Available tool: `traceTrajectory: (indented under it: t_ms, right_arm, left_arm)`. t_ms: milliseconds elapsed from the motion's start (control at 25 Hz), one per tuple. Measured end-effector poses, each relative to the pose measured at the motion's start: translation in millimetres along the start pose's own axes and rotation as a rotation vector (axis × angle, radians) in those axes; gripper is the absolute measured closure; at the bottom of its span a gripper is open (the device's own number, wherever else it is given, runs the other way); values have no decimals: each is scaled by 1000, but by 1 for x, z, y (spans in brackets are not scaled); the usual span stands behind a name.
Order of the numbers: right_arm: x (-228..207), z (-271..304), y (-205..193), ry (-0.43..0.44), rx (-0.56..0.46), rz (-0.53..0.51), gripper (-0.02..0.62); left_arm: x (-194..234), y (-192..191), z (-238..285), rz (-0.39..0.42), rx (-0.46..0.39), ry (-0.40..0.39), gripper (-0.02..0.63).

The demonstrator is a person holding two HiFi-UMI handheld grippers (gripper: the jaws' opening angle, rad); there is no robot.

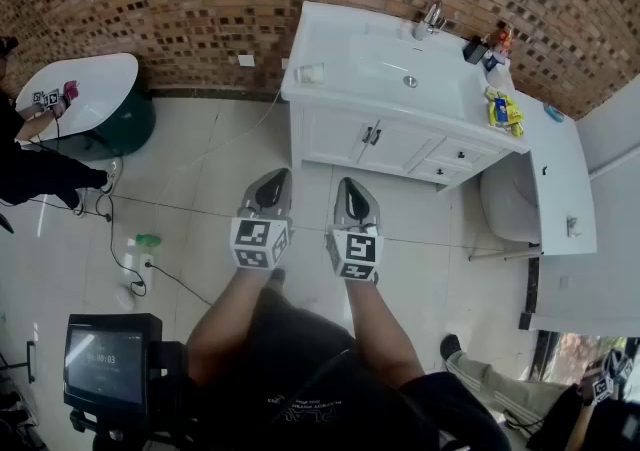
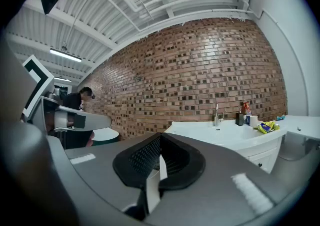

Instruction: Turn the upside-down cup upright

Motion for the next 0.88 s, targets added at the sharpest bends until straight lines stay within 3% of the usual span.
traceTrajectory:
  t_ms: [880]
  right_arm:
    - [-3,102,11,-33,40,5,581]
  left_arm:
    - [59,14,85,21,48,-48,609]
Point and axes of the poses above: the fingertips, and each gripper's own axes: z forward along the fingers, x to its left, y out of its top, the point moved 5 cm from there along -z, backward along the fingers, and after that the axes turned 3 degrees about -y, right-handed, at the moved point
